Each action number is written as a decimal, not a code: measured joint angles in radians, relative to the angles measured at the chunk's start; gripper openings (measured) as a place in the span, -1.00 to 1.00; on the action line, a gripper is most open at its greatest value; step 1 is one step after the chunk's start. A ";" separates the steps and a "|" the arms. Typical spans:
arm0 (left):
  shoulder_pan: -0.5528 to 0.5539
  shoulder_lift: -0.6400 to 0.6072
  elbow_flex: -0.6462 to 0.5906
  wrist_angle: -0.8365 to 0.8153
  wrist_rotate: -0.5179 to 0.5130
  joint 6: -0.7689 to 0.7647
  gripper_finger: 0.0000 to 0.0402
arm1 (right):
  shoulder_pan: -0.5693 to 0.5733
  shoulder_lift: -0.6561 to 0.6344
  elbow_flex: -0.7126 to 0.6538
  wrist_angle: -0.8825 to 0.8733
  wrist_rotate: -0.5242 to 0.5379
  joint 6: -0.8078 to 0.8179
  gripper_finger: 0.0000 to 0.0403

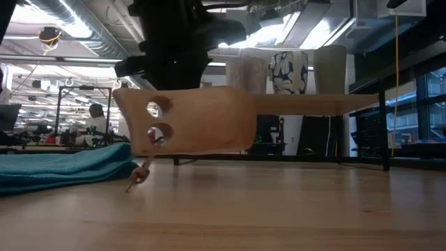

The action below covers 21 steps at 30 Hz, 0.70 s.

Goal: Stack small to large cups/mugs on shelf
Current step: Put the brown mug on the shelf

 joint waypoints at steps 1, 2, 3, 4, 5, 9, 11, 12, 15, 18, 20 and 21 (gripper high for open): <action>0.000 0.000 0.000 0.006 0.001 -0.010 -0.88 | 0.002 0.000 0.000 0.000 -0.002 -0.003 0.06; 0.000 0.000 0.000 0.014 0.002 -0.026 -0.87 | 0.003 0.000 0.000 0.000 -0.004 -0.003 0.06; 0.000 0.000 0.000 0.016 0.004 -0.042 -0.87 | 0.003 0.000 0.000 0.000 -0.005 -0.004 0.06; 0.000 0.000 0.000 0.013 0.011 -0.051 -0.87 | 0.003 0.000 0.000 -0.001 -0.004 -0.006 0.06; 0.000 0.000 0.000 0.012 0.021 -0.052 -0.86 | 0.003 0.000 0.000 -0.001 -0.005 -0.008 0.06; -0.007 -0.001 0.000 0.007 0.025 -0.073 -0.82 | 0.003 0.000 0.000 -0.001 -0.004 -0.027 0.06; -0.020 -0.014 0.000 0.005 -0.001 -0.075 -0.77 | 0.003 0.000 0.000 -0.001 -0.004 -0.032 0.06; -0.027 -0.022 0.001 0.006 -0.021 -0.077 -0.75 | 0.003 0.000 0.000 -0.001 -0.004 -0.032 0.06; -0.043 -0.036 0.004 0.001 -0.076 -0.101 -0.69 | 0.003 0.000 0.000 -0.003 -0.004 -0.033 0.06; -0.042 -0.037 0.004 -0.007 -0.084 -0.128 -0.64 | 0.003 0.000 0.000 -0.004 -0.004 -0.033 0.06; -0.040 -0.037 0.004 -0.009 -0.066 -0.128 -0.61 | 0.003 0.000 0.000 -0.009 -0.003 -0.033 0.06; -0.041 -0.037 0.004 -0.011 -0.060 -0.128 -0.60 | 0.003 0.000 0.000 -0.012 -0.003 -0.033 0.06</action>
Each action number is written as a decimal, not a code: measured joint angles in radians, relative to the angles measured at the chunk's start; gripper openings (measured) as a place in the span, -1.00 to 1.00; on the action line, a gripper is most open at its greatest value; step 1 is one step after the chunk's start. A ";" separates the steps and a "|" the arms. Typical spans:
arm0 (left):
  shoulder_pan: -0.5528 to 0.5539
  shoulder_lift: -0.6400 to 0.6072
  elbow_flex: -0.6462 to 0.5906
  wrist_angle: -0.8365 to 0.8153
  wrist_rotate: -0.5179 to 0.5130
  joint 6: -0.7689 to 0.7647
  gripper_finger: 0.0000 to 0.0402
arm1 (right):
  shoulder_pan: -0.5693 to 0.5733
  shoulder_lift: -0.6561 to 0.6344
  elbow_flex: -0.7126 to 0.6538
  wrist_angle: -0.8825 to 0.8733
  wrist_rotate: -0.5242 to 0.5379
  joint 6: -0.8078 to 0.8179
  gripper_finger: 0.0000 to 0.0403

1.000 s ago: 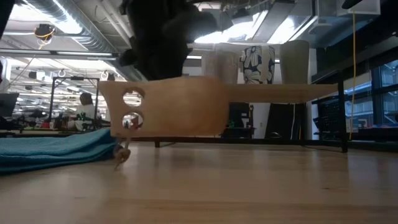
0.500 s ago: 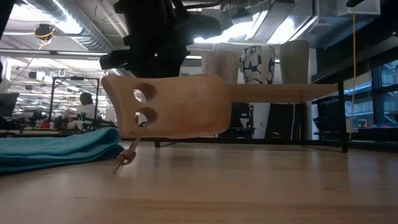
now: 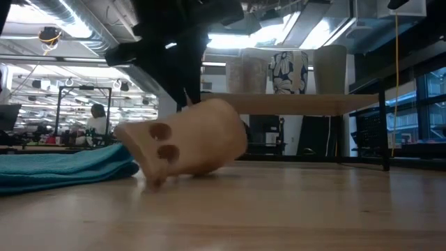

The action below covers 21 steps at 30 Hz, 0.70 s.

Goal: Stack small to large cups/mugs on shelf
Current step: Put the brown mug on the shelf

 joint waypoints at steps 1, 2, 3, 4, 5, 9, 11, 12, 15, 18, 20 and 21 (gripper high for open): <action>-0.001 0.000 0.000 -0.003 0.002 0.000 -0.58 | 0.000 0.000 0.000 0.000 0.000 0.000 0.06; -0.002 0.000 0.000 -0.003 0.002 0.000 -0.57 | 0.000 0.000 0.000 -0.001 0.000 0.000 0.06; -0.002 0.000 0.000 -0.003 0.002 0.000 -0.56 | 0.000 0.000 0.000 -0.001 0.000 0.000 0.06; -0.002 -0.004 0.000 -0.011 0.000 0.000 -0.55 | 0.000 0.000 0.000 -0.001 0.000 0.000 0.06; -0.002 -0.010 -0.001 -0.024 -0.006 0.000 -0.54 | 0.000 0.000 0.000 -0.001 0.000 0.000 0.06; -0.003 -0.030 -0.001 -0.045 -0.021 0.004 -0.55 | 0.000 0.000 0.000 -0.004 0.000 0.000 0.06; -0.004 -0.030 -0.001 -0.063 -0.031 0.017 -0.55 | 0.000 0.000 0.000 -0.005 0.000 0.004 0.06; -0.004 -0.030 -0.001 -0.087 -0.037 0.028 -0.55 | -0.001 0.000 0.000 -0.005 0.000 0.005 0.06; -0.004 -0.030 -0.001 -0.120 -0.051 0.107 -0.54 | -0.001 0.000 0.000 -0.003 0.000 0.006 0.06; -0.012 -0.030 -0.001 -0.059 -0.089 0.340 -0.54 | -0.001 0.000 0.000 -0.001 0.000 0.028 0.06; -0.017 -0.030 -0.001 -0.014 -0.088 0.493 -0.56 | -0.001 0.000 0.000 0.008 0.000 0.031 0.06; -0.017 -0.030 -0.001 -0.001 -0.075 0.539 -0.57 | -0.001 0.000 0.000 0.016 0.000 0.031 0.06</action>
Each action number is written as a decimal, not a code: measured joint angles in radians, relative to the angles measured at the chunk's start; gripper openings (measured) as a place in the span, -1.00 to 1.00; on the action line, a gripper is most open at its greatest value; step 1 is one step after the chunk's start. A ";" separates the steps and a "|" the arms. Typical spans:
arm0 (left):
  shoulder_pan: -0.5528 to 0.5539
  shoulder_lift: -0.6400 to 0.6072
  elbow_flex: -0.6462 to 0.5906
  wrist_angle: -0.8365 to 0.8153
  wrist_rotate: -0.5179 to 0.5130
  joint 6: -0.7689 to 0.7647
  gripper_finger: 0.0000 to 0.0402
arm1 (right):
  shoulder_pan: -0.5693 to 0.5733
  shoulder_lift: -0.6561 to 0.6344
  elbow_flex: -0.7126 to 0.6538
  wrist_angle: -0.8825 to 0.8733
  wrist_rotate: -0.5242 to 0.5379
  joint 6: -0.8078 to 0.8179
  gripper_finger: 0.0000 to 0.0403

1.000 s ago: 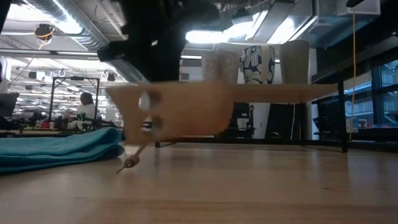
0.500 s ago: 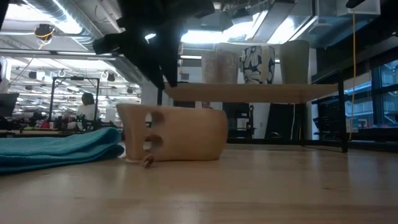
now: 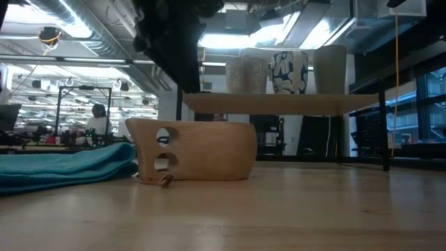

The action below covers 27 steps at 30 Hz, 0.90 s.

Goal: Stack small to large cups/mugs on shelf
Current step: Put the brown mug on the shelf

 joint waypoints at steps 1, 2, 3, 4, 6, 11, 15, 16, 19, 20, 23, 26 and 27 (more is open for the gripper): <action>0.003 0.000 0.000 0.002 0.012 0.027 -0.58 | 0.000 0.000 0.000 0.011 0.000 0.000 0.06; 0.008 0.000 -0.006 0.003 0.014 0.041 -0.60 | 0.000 0.000 0.000 0.024 0.000 0.000 0.06; 0.016 0.000 -0.016 0.007 0.013 0.047 -0.61 | 0.000 0.000 0.000 0.037 0.000 0.000 0.06; 0.025 0.000 -0.031 0.015 0.014 0.049 -0.62 | 0.000 0.000 0.000 0.050 0.000 0.000 0.06; 0.044 0.000 -0.059 0.040 0.049 0.060 -0.64 | 0.000 0.000 0.000 0.072 0.000 0.000 0.06; 0.063 0.000 -0.108 0.209 0.145 0.192 -0.64 | 0.000 0.004 0.000 0.107 0.000 0.000 0.06; 0.089 0.000 -0.103 0.255 0.143 0.241 -0.64 | 0.000 0.020 0.000 0.148 0.005 0.002 0.06; 0.096 0.000 -0.102 0.256 0.142 0.265 -0.64 | 0.000 0.026 0.000 0.155 0.005 0.003 0.06; 0.117 0.000 -0.101 0.263 0.143 0.302 -0.65 | 0.000 0.050 0.000 0.178 0.002 0.004 0.06; 0.125 0.000 -0.101 0.262 0.146 0.304 -0.65 | 0.000 0.060 0.000 0.189 0.001 0.004 0.06; 0.158 -0.001 -0.101 0.265 0.193 0.348 -0.65 | 0.000 0.087 0.000 0.214 -0.006 0.023 0.06; 0.187 -0.001 -0.100 0.267 0.252 0.415 -0.65 | 0.001 0.110 0.000 0.228 -0.008 0.041 0.06; 0.195 -0.001 -0.100 0.265 0.263 0.431 -0.65 | 0.002 0.115 0.000 0.231 -0.009 0.049 0.06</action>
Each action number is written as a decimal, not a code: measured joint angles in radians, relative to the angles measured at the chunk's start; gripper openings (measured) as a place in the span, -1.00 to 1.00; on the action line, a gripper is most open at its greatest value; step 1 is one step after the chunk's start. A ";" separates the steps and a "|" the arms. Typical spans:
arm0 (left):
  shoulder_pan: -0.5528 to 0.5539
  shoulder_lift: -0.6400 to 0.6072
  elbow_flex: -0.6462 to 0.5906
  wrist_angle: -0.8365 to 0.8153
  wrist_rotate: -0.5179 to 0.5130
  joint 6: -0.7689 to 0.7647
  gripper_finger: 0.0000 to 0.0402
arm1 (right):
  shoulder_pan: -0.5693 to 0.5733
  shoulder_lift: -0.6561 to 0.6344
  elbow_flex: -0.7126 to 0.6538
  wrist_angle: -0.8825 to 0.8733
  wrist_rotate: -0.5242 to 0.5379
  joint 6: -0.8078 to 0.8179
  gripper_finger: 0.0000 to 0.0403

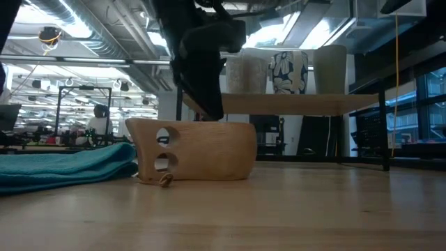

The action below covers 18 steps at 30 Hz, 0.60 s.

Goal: Stack small to large cups/mugs on shelf
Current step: Put the brown mug on the shelf

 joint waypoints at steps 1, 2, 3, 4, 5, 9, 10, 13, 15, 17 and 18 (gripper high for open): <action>0.007 -0.001 0.000 -0.003 0.020 0.013 -0.65 | 0.001 0.004 0.000 0.002 0.000 0.002 0.06; 0.017 -0.001 0.000 -0.006 0.049 0.027 -0.65 | 0.002 0.007 0.000 0.007 0.001 0.003 0.06; 0.027 -0.001 0.000 -0.008 0.083 0.038 -0.65 | 0.002 0.010 0.000 0.009 0.000 0.003 0.06; 0.037 -0.001 0.000 -0.009 0.121 0.053 -0.65 | 0.002 0.013 0.000 0.009 0.000 0.003 0.06; 0.045 -0.001 0.000 -0.010 0.152 0.063 -0.65 | 0.002 0.015 0.000 0.009 0.000 0.003 0.06; 0.070 -0.001 0.000 -0.010 0.173 0.076 -0.65 | 0.002 0.015 0.000 0.008 0.008 -0.001 0.06; 0.077 -0.001 0.000 -0.010 0.184 0.082 -0.65 | 0.002 0.015 0.000 0.008 0.014 -0.001 0.06; 0.098 -0.001 0.000 -0.021 0.240 0.110 -0.65 | 0.002 0.015 0.000 0.004 0.027 -0.005 0.06; 0.106 0.005 0.001 -0.030 0.266 0.129 -0.65 | 0.002 0.015 0.000 0.003 0.027 -0.014 0.06; 0.108 0.009 0.001 -0.052 0.267 0.138 -0.65 | 0.002 0.015 0.000 0.002 0.027 -0.021 0.06; 0.108 0.009 0.001 -0.054 0.267 0.138 -0.65 | 0.002 0.015 0.000 0.001 0.027 -0.023 0.06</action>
